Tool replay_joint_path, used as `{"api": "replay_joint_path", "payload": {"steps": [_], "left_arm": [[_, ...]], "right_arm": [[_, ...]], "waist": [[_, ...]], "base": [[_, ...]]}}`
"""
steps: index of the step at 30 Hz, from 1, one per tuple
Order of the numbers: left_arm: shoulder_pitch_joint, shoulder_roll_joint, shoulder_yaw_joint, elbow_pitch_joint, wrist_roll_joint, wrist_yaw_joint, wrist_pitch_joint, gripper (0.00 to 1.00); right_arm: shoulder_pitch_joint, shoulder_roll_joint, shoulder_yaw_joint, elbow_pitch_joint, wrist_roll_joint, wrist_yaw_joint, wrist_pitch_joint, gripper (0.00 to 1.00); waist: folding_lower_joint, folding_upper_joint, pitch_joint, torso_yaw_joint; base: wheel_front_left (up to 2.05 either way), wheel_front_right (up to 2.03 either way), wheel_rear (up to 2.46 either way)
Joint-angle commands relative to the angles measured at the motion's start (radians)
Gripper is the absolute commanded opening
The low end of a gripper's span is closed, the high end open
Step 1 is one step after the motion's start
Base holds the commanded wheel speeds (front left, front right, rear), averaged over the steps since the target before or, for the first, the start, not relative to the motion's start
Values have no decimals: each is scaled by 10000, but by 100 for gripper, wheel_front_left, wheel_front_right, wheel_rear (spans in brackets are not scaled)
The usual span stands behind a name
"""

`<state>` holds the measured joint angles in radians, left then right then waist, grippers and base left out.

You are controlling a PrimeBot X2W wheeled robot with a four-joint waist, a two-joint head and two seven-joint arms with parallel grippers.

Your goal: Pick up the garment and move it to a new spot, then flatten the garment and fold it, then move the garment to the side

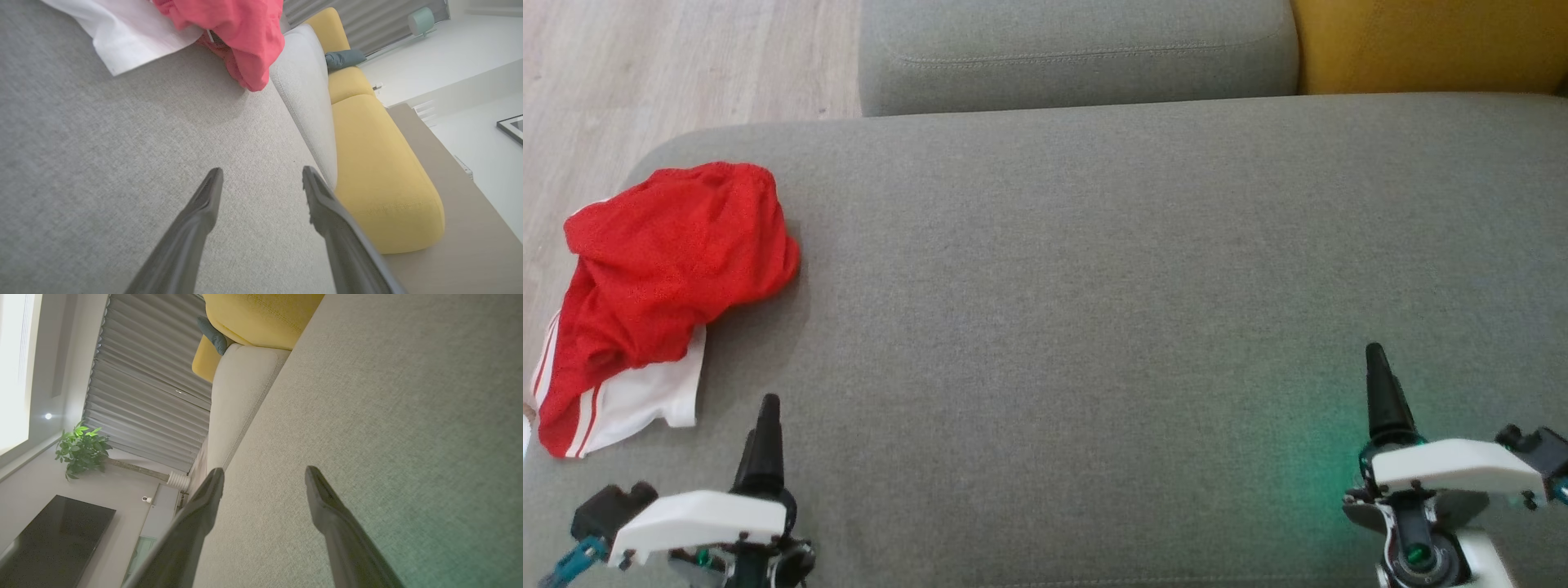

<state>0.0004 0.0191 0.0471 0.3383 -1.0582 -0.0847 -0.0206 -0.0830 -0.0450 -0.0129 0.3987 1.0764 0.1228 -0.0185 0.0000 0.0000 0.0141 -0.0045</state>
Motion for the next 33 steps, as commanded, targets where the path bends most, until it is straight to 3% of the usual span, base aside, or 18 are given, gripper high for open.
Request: {"api": "replay_joint_path", "payload": {"steps": [1,21,33], "left_arm": [[-554,132,122,-399,245,59,-111,100],[-656,180,-48,-414,3073,501,-725,100],[-649,207,-242,-624,4578,774,-1075,100]], "right_arm": [[-644,-123,123,-286,-255,29,-114,100],[-995,-58,425,221,-3183,42,-733,100],[-1014,-25,443,-255,-4792,50,-1086,100]], "waist": [[0,0,2,0],[0,0,40,-62],[0,0,72,-117]], "base": [[0,0,0],[0,0,0],[0,0,0]]}}
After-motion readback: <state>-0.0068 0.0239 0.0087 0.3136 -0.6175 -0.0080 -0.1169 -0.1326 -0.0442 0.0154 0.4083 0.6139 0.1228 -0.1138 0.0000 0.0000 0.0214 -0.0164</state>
